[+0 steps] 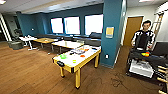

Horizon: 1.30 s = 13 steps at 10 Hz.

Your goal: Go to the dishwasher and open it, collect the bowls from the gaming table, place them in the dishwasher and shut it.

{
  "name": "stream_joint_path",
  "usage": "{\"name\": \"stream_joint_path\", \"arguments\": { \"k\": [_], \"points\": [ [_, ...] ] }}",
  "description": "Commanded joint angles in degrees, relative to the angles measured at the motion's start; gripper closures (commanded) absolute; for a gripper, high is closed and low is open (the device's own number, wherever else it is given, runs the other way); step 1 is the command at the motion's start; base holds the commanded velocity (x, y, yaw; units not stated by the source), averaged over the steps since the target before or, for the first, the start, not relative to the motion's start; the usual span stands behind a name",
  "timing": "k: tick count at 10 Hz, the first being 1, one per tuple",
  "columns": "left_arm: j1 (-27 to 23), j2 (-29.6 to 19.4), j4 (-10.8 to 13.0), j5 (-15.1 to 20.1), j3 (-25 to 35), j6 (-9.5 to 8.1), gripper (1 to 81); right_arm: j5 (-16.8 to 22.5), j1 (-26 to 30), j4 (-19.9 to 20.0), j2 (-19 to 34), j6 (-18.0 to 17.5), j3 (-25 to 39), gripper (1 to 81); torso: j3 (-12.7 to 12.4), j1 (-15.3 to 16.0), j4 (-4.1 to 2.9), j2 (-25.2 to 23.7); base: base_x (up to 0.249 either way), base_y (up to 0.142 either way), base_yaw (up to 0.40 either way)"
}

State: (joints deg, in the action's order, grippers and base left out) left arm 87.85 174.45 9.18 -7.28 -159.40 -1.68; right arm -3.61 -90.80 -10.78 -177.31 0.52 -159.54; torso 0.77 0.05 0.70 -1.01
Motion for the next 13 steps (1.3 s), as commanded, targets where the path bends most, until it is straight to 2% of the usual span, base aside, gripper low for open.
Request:
{"name": "stream_joint_path", "arguments": {
  "k": [1, 13],
  "points": [
    [-2.81, -0.24, -0.21, 2.53, 0.14, 0.01, 1.0, 2.64, 2.68, -0.3, -0.26, 0.18, 0.2, 1.0, 0.0, 0.0, 0.0, 0.0, 0.113, 0.0, 0.0],
    [-2.81, -0.15, -0.21, 2.53, 0.14, 0.01, 1.0, 2.64, 2.5, -0.3, -0.26, 0.18, 0.29, 1.0, 0.0, 0.02, 0.0, 0.0, 0.114, 0.074, 0.0]
  ]
}}
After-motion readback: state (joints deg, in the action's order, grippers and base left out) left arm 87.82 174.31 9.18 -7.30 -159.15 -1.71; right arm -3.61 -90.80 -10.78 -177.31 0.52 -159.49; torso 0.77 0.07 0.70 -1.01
